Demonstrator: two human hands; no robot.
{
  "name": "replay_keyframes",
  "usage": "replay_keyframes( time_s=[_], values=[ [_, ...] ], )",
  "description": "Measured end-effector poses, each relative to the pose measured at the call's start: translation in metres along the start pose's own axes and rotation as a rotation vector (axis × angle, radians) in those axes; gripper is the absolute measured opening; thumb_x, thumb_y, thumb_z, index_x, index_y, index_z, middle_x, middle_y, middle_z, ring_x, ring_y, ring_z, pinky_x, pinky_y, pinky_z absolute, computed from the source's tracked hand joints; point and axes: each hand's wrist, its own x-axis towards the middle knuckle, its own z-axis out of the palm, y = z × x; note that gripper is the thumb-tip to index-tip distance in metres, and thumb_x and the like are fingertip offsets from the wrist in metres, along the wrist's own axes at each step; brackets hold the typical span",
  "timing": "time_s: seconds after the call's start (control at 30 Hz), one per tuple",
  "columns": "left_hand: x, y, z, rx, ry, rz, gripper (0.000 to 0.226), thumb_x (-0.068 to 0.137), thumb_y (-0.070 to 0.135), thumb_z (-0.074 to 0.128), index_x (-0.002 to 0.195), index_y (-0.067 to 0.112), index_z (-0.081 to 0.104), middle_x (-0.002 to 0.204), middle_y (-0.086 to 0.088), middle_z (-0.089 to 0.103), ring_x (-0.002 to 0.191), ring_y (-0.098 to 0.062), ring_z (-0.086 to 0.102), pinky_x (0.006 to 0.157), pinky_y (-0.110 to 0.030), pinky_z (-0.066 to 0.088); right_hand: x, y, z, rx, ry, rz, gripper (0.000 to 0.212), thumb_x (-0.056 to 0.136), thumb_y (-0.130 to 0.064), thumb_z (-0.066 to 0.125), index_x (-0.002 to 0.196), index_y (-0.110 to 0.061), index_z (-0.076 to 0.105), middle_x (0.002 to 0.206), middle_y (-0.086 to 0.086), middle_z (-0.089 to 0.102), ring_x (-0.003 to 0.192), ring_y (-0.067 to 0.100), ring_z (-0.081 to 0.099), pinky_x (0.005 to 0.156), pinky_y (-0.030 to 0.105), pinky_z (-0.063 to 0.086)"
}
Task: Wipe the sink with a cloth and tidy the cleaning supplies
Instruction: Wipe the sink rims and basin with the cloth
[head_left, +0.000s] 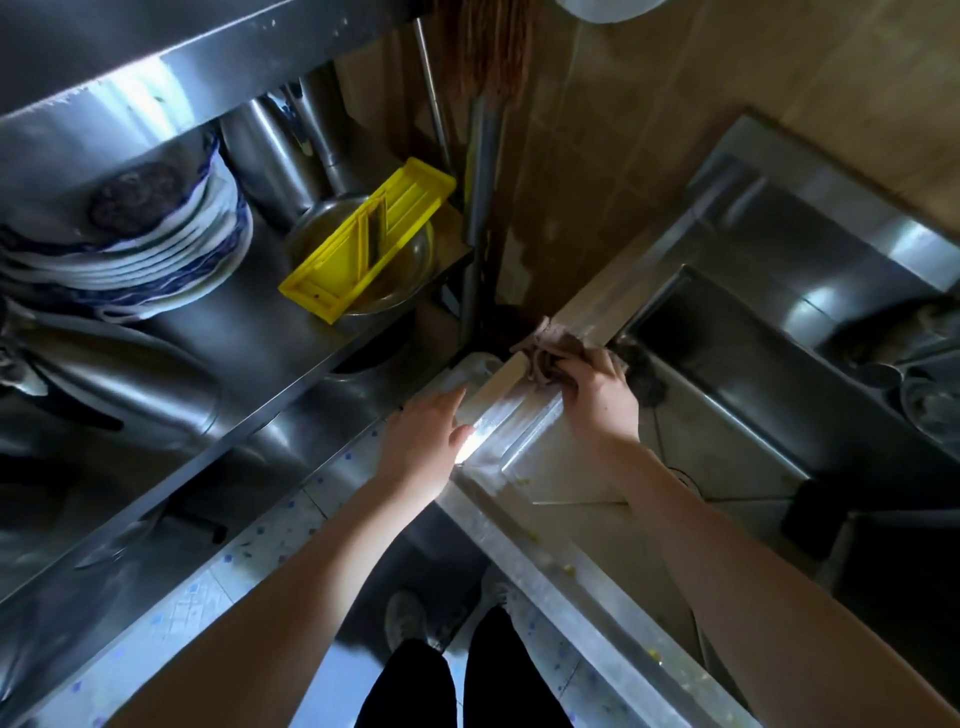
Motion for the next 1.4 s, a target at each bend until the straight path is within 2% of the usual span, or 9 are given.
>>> replay_keyframes(
  time_s=[0.17,0.5,0.57,0.63,0.7,0.87,1.1,1.23,1.4],
  values=[
    [-0.034,-0.025,0.004,0.064,-0.009,-0.002,0.042,0.093,0.036,0.050,0.131,0.020,0.046,0.126,-0.004,0.057,0.110,-0.025,0.056,0.090,-0.040,0.043,-0.019,-0.011,0.010,-0.021,0.000,-0.024,0.031,0.088,-0.008,0.057,0.115,-0.018,0.067,0.121,0.007,0.054,0.114,0.030,0.046,0.084,0.040,0.051],
    [-0.048,-0.037,-0.013,-0.062,0.033,-0.019,0.033,0.095,0.031,0.047,0.126,0.021,0.054,0.124,-0.003,0.057,0.112,-0.024,0.052,0.091,-0.036,0.037,-0.072,-0.044,0.025,-0.114,-0.063,-0.128,0.028,0.084,-0.015,0.062,0.110,-0.025,0.068,0.119,0.005,0.058,0.105,0.031,0.054,0.078,0.042,0.055],
    [-0.052,-0.042,-0.018,-0.051,0.026,-0.030,0.033,0.096,0.031,0.046,0.126,0.020,0.053,0.125,-0.002,0.056,0.114,-0.023,0.051,0.092,-0.035,0.036,-0.086,-0.051,0.028,-0.176,-0.083,-0.181,0.026,0.081,-0.026,0.067,0.107,-0.022,0.069,0.116,0.010,0.060,0.101,0.033,0.059,0.077,0.044,0.057],
    [-0.054,-0.047,-0.023,-0.056,0.008,-0.038,0.034,0.097,0.032,0.044,0.128,0.020,0.051,0.127,-0.002,0.054,0.115,-0.022,0.050,0.094,-0.036,0.037,-0.095,-0.058,0.030,-0.230,-0.106,-0.213,0.035,0.077,-0.041,0.072,0.105,-0.019,0.070,0.114,0.013,0.062,0.097,0.033,0.063,0.076,0.044,0.056],
    [-0.057,-0.050,-0.027,-0.064,-0.014,-0.034,0.035,0.097,0.033,0.043,0.129,0.021,0.050,0.127,-0.002,0.053,0.116,-0.022,0.050,0.096,-0.037,0.039,-0.098,-0.062,0.031,-0.239,-0.129,-0.192,0.038,0.079,-0.044,0.069,0.107,-0.018,0.070,0.118,0.014,0.060,0.100,0.033,0.063,0.081,0.044,0.053],
    [-0.062,-0.055,-0.030,-0.064,-0.043,-0.005,0.034,0.097,0.033,0.043,0.127,0.020,0.051,0.126,-0.002,0.054,0.115,-0.022,0.051,0.095,-0.039,0.041,-0.104,-0.066,0.030,-0.223,-0.165,-0.170,0.038,0.083,-0.040,0.066,0.114,-0.017,0.067,0.127,0.013,0.054,0.118,0.033,0.053,0.093,0.046,0.047],
    [-0.061,-0.055,-0.032,-0.083,-0.035,0.051,0.031,0.096,0.032,0.044,0.120,0.017,0.056,0.117,-0.003,0.058,0.106,-0.020,0.054,0.086,-0.034,0.041,-0.117,-0.064,0.021,-0.322,-0.233,-0.166,0.042,0.087,-0.026,0.063,0.128,-0.028,0.052,0.141,0.003,0.040,0.132,0.022,0.037,0.106,0.038,0.035],
    [-0.054,-0.051,-0.035,-0.087,-0.014,0.070,0.029,0.095,0.030,0.047,0.117,0.015,0.057,0.114,-0.005,0.059,0.105,-0.023,0.056,0.085,-0.037,0.043,-0.123,-0.064,0.008,-0.425,-0.249,-0.189,0.044,0.086,-0.017,0.064,0.126,-0.029,0.051,0.135,0.001,0.045,0.128,0.022,0.042,0.109,0.037,0.031],
    [-0.045,-0.046,-0.036,-0.075,0.012,0.075,0.026,0.093,0.025,0.051,0.115,0.015,0.059,0.112,-0.006,0.059,0.103,-0.025,0.056,0.085,-0.038,0.042,-0.134,-0.066,-0.001,-0.491,-0.261,-0.195,0.038,0.081,-0.010,0.062,0.117,-0.021,0.056,0.122,0.005,0.050,0.111,0.025,0.051,0.100,0.037,0.034]
  ],
)
